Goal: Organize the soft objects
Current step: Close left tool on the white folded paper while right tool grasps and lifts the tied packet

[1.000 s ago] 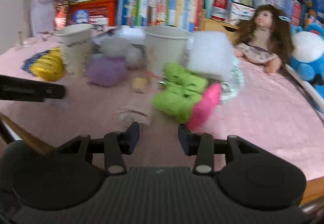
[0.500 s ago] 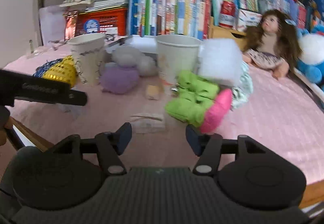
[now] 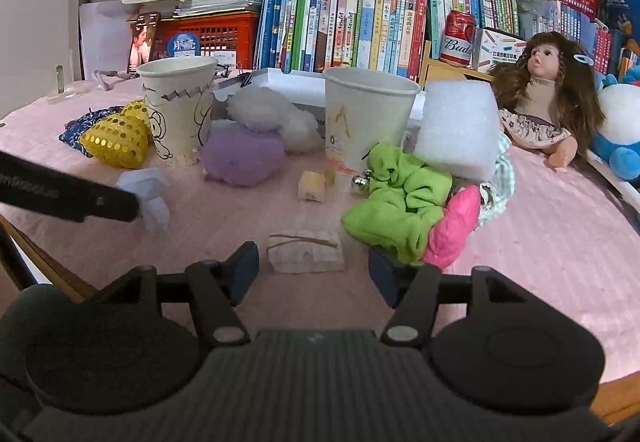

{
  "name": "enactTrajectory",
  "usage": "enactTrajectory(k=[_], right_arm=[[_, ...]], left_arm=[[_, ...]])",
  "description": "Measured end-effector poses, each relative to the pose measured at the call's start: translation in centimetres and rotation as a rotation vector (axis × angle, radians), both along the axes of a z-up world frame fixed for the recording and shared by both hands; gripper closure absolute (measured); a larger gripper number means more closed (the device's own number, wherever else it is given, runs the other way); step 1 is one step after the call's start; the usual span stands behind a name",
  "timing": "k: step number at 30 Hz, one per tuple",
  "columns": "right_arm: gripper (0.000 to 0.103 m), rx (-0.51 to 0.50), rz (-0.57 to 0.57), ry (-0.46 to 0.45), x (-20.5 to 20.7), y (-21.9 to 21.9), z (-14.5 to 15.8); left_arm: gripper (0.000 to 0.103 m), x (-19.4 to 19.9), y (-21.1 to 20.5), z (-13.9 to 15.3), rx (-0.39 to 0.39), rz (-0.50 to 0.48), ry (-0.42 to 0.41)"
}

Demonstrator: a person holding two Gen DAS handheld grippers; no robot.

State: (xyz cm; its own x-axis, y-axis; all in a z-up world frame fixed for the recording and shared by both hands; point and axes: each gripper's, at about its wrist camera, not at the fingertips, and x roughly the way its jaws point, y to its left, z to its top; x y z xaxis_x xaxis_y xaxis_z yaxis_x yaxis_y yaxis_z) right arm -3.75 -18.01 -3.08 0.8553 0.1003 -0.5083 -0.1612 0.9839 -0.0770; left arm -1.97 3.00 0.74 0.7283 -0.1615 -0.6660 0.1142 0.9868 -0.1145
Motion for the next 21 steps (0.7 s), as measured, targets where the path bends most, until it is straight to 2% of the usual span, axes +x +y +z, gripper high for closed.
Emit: enactTrajectory(k=[8,14,18,21], right_arm=[[0.029,0.006,-0.016,0.001,-0.1,-0.1,0.0],[0.029,0.007,-0.021,-0.006,-0.2,-0.2,-0.1],[0.029,0.017,-0.029,-0.014,-0.1,-0.2,-0.2],[0.029,0.033,-0.045,-0.032,-0.3,-0.2,-0.3]], left_arm=[[0.035,0.1,1.9,-0.2,0.045,0.128,-0.005],[0.035,-0.5,2.0,0.9,-0.041,0.126,-0.026],[0.026,-1.4,0.6,1.9,-0.113,0.129,-0.074],[0.026,-0.7,-1.2,1.5,-0.091,0.155,-0.072]])
